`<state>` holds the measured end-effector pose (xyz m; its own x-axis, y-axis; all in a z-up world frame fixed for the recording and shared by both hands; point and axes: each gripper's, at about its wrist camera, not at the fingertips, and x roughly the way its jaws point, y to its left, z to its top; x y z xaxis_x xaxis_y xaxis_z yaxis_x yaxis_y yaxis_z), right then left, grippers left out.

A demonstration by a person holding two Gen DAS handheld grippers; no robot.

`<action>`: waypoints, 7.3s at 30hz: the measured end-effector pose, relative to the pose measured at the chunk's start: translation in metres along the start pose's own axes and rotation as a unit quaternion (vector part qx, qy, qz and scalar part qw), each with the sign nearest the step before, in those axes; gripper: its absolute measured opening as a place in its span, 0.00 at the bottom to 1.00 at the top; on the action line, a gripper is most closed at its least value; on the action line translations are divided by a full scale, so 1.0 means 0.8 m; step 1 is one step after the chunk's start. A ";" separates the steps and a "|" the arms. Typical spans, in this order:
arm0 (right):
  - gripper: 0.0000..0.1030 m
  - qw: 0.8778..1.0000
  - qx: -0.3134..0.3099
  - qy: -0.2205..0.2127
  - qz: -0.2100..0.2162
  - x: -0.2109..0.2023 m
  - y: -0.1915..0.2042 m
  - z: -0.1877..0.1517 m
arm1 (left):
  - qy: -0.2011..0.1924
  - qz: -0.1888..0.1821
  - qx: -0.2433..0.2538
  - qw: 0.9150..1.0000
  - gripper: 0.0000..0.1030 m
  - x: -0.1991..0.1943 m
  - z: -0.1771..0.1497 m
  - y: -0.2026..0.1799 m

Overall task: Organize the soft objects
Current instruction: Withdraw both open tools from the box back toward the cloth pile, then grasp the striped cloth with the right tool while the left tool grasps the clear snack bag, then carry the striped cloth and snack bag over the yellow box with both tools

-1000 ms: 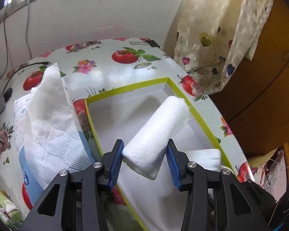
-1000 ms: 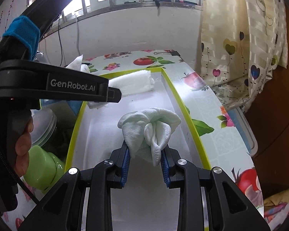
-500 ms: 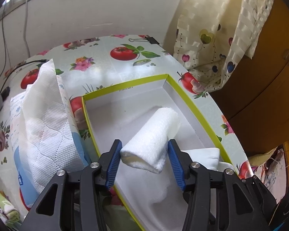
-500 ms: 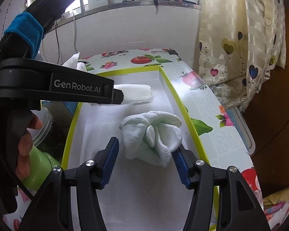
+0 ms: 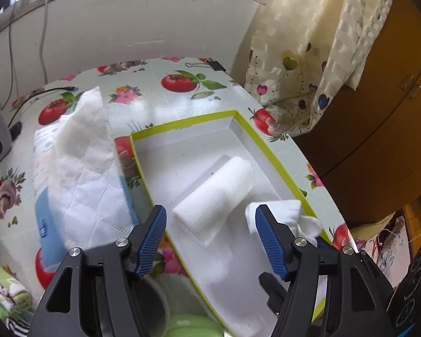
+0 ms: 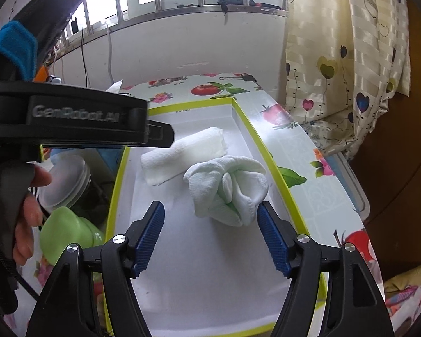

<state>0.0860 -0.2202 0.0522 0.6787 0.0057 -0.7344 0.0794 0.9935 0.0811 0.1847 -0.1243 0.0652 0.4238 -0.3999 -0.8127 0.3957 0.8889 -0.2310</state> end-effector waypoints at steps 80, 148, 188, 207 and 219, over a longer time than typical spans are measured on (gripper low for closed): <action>0.67 0.939 -0.209 0.046 0.269 0.005 0.299 -0.065 | -0.100 0.098 -0.234 0.962 0.65 -0.221 -0.278 0.291; 0.50 0.959 -0.195 0.062 0.199 0.012 0.262 -0.071 | -0.077 0.092 -0.193 0.974 0.30 -0.168 -0.249 0.266; 0.15 0.974 -0.122 -0.019 0.188 -0.068 0.165 -0.046 | -0.105 0.051 -0.113 0.987 0.30 -0.187 -0.202 0.156; 0.15 0.993 -0.048 -0.040 0.098 -0.080 0.037 -0.026 | -0.086 -0.017 -0.037 0.995 0.30 -0.137 -0.144 0.044; 0.15 0.999 -0.014 -0.027 0.045 -0.059 -0.024 -0.021 | -0.065 -0.046 -0.006 0.997 0.30 -0.095 -0.110 -0.011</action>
<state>0.0403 -0.2375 0.0739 0.7207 0.0889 -0.6876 -0.0036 0.9922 0.1245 0.0772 -0.0815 0.0819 0.4888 -0.5041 -0.7120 0.4277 0.8498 -0.3081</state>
